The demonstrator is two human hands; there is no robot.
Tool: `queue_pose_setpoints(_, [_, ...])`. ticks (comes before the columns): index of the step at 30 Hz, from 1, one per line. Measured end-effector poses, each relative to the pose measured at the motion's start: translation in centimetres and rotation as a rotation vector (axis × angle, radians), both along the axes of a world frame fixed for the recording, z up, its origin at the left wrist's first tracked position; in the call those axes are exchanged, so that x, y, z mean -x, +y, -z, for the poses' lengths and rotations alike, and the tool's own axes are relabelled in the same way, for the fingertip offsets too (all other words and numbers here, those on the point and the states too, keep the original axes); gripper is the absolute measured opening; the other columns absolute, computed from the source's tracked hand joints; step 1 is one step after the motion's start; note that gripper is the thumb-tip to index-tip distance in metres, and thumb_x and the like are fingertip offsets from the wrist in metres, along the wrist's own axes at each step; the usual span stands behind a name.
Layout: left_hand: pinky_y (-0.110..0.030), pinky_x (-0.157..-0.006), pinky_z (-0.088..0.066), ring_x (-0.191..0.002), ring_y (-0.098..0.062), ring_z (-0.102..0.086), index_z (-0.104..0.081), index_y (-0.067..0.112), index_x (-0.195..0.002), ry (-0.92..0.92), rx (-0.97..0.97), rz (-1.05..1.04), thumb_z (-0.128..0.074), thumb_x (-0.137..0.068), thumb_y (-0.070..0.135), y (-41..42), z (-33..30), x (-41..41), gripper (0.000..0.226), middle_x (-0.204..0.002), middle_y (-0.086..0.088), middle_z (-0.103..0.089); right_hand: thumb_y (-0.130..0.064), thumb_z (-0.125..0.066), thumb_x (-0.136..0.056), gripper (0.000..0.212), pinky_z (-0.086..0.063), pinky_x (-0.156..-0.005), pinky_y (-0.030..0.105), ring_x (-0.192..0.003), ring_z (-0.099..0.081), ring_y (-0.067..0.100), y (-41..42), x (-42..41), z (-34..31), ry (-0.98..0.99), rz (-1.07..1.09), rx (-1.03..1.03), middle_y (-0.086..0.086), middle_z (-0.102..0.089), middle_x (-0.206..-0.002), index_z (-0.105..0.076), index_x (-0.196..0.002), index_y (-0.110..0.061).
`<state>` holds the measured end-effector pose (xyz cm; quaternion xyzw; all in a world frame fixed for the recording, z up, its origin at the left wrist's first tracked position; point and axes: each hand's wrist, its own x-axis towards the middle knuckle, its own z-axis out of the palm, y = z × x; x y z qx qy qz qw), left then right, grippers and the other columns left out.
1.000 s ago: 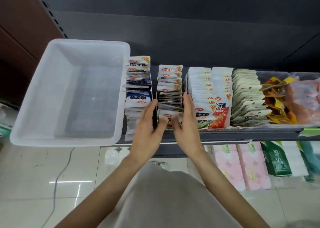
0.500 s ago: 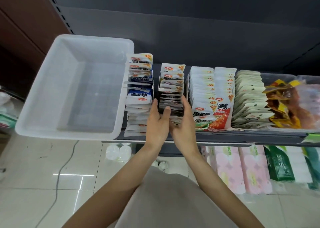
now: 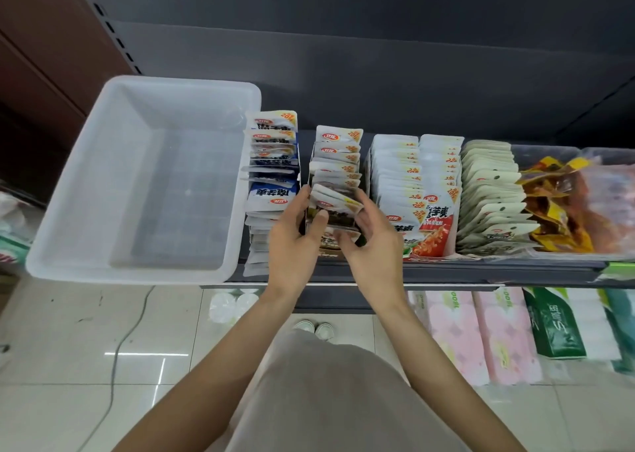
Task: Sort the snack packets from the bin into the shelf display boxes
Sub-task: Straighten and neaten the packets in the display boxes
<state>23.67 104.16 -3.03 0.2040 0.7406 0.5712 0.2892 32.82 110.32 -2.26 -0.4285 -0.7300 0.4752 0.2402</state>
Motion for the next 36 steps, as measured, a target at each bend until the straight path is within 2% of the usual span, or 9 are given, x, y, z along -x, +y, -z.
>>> queue_pose_setpoints(4, [-0.037,-0.11,-0.037,-0.129,-0.005,-0.043,-0.04,0.026,-0.141,-0.05,-0.054,0.007,-0.057,-0.093,0.024,0.2,-0.2,-0.4,0.051,-0.14,0.009,-0.048,-0.017,-0.064,-0.088,0.069,-0.033,-0.111,0.022,-0.133,-0.036,0.003,0.8,0.3,-0.2,0.039,-0.099,0.036,-0.007,-0.042,-0.144,-0.03,-0.147,-0.019])
queue_pose_setpoints(8, [-0.034,-0.116,-0.026,-0.137,-0.003,-0.03,-0.026,0.029,-0.147,-0.196,-0.064,0.051,-0.048,-0.097,0.03,1.3,-0.4,-0.9,0.055,-0.15,0.011,-0.033,-0.027,-0.044,-0.1,0.064,-0.002,-0.103,0.0,-0.141,0.002,-0.003,0.4,0.9,0.4,-0.169,-0.204,0.047,-0.008,-0.003,-0.159,-0.007,-0.152,-0.021])
queue_pose_setpoints(12, [-0.032,-0.112,-0.032,-0.13,-0.004,-0.04,-0.037,0.025,-0.143,-0.161,-0.036,0.029,-0.042,-0.099,0.025,1.6,0.1,-0.6,0.044,-0.141,0.009,-0.046,-0.023,-0.039,-0.101,0.056,-0.011,-0.114,0.018,-0.145,-0.009,0.008,0.1,1.1,0.6,-0.129,-0.13,0.08,-0.004,-0.014,-0.158,-0.014,-0.152,-0.02])
queue_pose_setpoints(16, [-0.027,-0.11,-0.031,-0.129,-0.004,-0.041,-0.037,0.021,-0.143,-0.078,0.022,0.101,-0.042,-0.099,0.024,0.8,0.3,-0.7,0.044,-0.141,0.007,-0.046,-0.018,-0.037,-0.102,0.051,-0.015,-0.098,0.005,-0.142,-0.023,0.016,0.5,0.9,-0.9,-0.236,-0.147,-0.111,0.004,-0.012,-0.158,-0.021,-0.149,-0.022])
queue_pose_setpoints(18, [-0.023,-0.108,-0.03,-0.132,-0.005,-0.037,-0.031,0.02,-0.146,-0.003,0.085,0.137,-0.043,-0.099,0.024,0.3,0.5,-0.5,0.049,-0.146,0.007,-0.04,-0.009,-0.044,-0.098,0.053,-0.026,-0.101,0.012,-0.136,-0.034,0.018,1.7,0.7,-2.3,-0.291,-0.22,-0.24,0.004,-0.011,-0.158,-0.029,-0.146,-0.025])
queue_pose_setpoints(22, [-0.024,-0.109,-0.031,-0.134,-0.009,-0.036,-0.028,0.02,-0.148,0.031,0.122,0.13,-0.043,-0.099,0.03,-0.2,0.5,-0.3,0.052,-0.148,0.005,-0.039,-0.017,-0.069,-0.084,0.065,-0.026,-0.114,0.038,-0.144,-0.013,0.025,5.4,1.3,-3.6,-0.555,-0.525,-0.564,0.005,-0.006,-0.158,-0.036,-0.14,-0.023])
queue_pose_setpoints(26, [-0.018,-0.103,-0.028,-0.132,-0.01,-0.039,-0.033,0.019,-0.145,0.055,0.158,0.096,-0.039,-0.101,0.029,-0.1,0.3,-0.4,0.046,-0.145,0.003,-0.043,-0.035,-0.078,-0.073,0.065,-0.018,-0.116,0.046,-0.145,-0.001,0.031,7.8,2.8,-3.6,-0.773,-0.787,-0.84,0.012,-0.005,-0.158,-0.043,-0.125,-0.017])
queue_pose_setpoints(32, [-0.027,-0.105,-0.038,-0.12,-0.007,-0.051,-0.038,0.018,-0.143,0.065,0.158,0.121,-0.04,-0.097,0.016,-0.2,0.9,0.2,0.046,-0.138,0.001,-0.052,-0.013,-0.075,-0.067,0.043,-0.028,-0.109,0.058,-0.142,-0.018,0.04,8.6,4.0,-2.6,-0.72,-0.94,-1.051,0.019,-0.023,-0.153,-0.058,-0.106,-0.014])
queue_pose_setpoints(36, [-0.008,-0.089,-0.03,-0.111,-0.001,-0.053,-0.032,0.018,-0.146,0.112,0.208,0.138,-0.043,-0.098,0.019,-0.2,0.3,0.1,0.05,-0.142,0.003,-0.046,-0.019,-0.075,-0.069,0.039,-0.028,-0.108,0.06,-0.139,-0.026,0.04,8.3,3.9,-1.0,-0.768,-0.859,-1.157,0.022,-0.034,-0.148,-0.064,-0.106,-0.01])
